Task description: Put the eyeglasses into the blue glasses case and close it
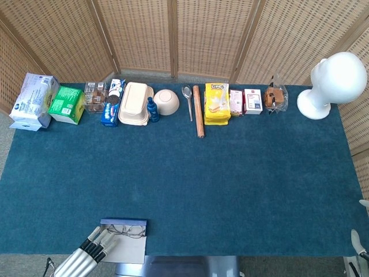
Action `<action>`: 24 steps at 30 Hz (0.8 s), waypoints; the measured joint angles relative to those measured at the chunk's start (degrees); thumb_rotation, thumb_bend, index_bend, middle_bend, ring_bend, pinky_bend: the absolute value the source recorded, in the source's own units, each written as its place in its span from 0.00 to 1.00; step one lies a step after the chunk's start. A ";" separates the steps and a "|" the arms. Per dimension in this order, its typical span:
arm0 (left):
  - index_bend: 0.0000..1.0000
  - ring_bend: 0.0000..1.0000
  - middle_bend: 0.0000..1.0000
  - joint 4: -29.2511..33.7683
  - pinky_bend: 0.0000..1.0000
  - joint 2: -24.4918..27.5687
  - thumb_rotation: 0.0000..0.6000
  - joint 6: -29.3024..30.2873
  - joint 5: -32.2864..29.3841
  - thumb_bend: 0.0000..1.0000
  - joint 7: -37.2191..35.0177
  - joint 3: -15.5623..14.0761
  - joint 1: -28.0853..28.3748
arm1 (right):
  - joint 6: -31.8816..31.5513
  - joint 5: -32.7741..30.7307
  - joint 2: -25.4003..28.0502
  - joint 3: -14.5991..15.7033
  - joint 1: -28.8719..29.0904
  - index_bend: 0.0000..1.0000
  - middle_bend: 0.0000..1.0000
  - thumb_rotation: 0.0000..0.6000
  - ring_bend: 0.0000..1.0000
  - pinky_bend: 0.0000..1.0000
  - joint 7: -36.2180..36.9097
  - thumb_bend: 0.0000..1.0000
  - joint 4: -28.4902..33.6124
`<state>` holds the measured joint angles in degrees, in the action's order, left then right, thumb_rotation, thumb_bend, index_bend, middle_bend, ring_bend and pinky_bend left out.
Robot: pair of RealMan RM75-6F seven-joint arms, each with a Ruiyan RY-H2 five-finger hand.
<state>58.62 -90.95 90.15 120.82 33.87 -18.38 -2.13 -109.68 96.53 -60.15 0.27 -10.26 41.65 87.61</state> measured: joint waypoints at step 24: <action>0.00 0.00 0.00 -2.43 0.00 -2.97 1.00 3.75 2.26 0.26 -4.55 -0.01 1.57 | -1.00 -0.04 0.19 0.15 -1.43 0.00 0.27 1.00 0.08 0.19 0.66 0.39 -0.93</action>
<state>56.19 -93.92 93.91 123.07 29.32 -18.39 -0.56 -110.68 96.49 -59.96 0.42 -11.69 42.31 86.68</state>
